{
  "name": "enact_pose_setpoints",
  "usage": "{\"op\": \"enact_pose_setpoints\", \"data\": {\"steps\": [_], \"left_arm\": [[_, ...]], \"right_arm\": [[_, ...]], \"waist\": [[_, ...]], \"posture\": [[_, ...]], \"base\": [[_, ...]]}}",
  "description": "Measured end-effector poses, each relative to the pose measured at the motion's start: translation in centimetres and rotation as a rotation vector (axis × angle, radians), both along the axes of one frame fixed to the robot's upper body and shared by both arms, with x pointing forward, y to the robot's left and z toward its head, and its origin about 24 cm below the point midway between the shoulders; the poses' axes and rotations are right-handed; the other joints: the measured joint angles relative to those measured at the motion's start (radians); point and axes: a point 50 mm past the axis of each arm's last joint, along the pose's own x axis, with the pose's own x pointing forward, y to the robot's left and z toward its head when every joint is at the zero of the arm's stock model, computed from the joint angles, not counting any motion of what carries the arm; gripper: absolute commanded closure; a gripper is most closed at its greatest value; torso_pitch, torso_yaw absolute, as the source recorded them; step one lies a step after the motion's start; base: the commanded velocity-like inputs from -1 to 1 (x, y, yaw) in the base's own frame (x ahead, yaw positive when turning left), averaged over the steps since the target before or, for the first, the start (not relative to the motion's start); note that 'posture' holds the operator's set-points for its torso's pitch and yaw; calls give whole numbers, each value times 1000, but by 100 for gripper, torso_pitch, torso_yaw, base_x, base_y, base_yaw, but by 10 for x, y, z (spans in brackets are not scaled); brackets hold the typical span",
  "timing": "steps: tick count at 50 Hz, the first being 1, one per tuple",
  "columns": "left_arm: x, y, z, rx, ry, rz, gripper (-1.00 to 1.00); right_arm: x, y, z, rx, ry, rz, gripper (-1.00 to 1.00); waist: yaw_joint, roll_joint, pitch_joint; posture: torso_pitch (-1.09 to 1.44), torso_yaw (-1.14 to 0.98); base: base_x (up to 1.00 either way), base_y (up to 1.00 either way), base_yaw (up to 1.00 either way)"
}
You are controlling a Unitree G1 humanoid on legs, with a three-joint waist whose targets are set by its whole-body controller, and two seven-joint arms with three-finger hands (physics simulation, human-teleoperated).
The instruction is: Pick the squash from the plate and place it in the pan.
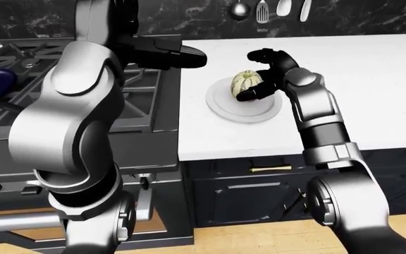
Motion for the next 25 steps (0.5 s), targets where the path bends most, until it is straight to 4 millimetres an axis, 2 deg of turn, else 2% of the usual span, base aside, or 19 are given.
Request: {"op": "enact_pose_setpoints", "data": {"steps": [11, 17, 25], "left_arm": [[0, 0, -1, 2, 1, -3, -100], [1, -1, -2, 3, 2, -5, -100], [1, -1, -2, 3, 0, -6, -100]], "right_arm": [[0, 1, -2, 0, 2, 3, -65], [1, 3, -5, -9, 0, 3, -55], [3, 3, -6, -28, -15, -3, -55]], "waist": [[0, 0, 0], [0, 0, -1], [-1, 0, -2]], "posture": [[0, 0], [0, 0], [0, 0]], "base": [[0, 0, 0], [0, 0, 0], [0, 0, 0]]}}
